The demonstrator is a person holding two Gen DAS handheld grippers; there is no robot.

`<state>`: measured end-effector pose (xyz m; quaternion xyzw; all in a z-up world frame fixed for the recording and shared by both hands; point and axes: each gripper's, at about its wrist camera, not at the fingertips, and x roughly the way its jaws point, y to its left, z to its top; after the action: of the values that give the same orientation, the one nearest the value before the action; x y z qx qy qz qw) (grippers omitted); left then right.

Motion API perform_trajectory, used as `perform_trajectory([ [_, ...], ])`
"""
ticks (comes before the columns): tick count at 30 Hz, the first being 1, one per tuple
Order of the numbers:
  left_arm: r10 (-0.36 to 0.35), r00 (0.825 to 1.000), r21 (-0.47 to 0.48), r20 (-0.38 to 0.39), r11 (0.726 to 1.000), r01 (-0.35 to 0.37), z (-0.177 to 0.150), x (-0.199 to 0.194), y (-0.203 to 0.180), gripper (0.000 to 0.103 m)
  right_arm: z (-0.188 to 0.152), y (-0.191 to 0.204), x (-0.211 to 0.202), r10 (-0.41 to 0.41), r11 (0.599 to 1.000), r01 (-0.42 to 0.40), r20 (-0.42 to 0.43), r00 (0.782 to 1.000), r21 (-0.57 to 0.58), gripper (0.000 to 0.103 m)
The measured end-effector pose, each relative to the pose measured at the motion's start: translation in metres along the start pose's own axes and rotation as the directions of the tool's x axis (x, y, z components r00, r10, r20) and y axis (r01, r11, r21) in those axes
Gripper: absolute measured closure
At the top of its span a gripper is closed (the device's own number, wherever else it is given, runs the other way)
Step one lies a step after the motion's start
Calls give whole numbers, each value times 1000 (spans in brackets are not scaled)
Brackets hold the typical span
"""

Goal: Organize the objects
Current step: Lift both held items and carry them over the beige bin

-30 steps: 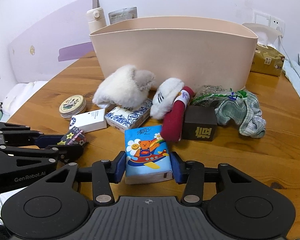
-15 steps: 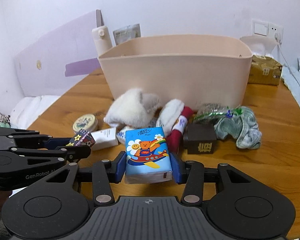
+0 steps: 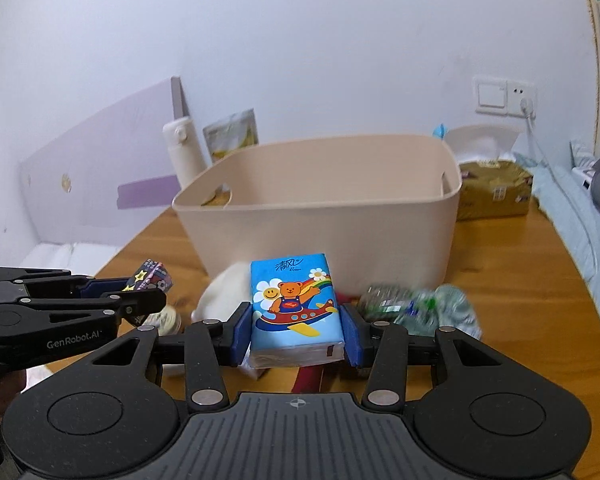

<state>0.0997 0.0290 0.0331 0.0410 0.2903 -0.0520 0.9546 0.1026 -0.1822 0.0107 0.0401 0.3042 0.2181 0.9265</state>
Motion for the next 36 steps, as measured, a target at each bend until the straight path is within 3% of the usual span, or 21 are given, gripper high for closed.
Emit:
perform_trajectory([
  [19,37,993,32,109,999,-40,72,28,7,79,49,-21,5,-45,998,41,106,993,37,59],
  [36,40,998,88,46,995,-44,105,98,-3,79,90,-36,46,-81,996,74,120,989,56,59],
])
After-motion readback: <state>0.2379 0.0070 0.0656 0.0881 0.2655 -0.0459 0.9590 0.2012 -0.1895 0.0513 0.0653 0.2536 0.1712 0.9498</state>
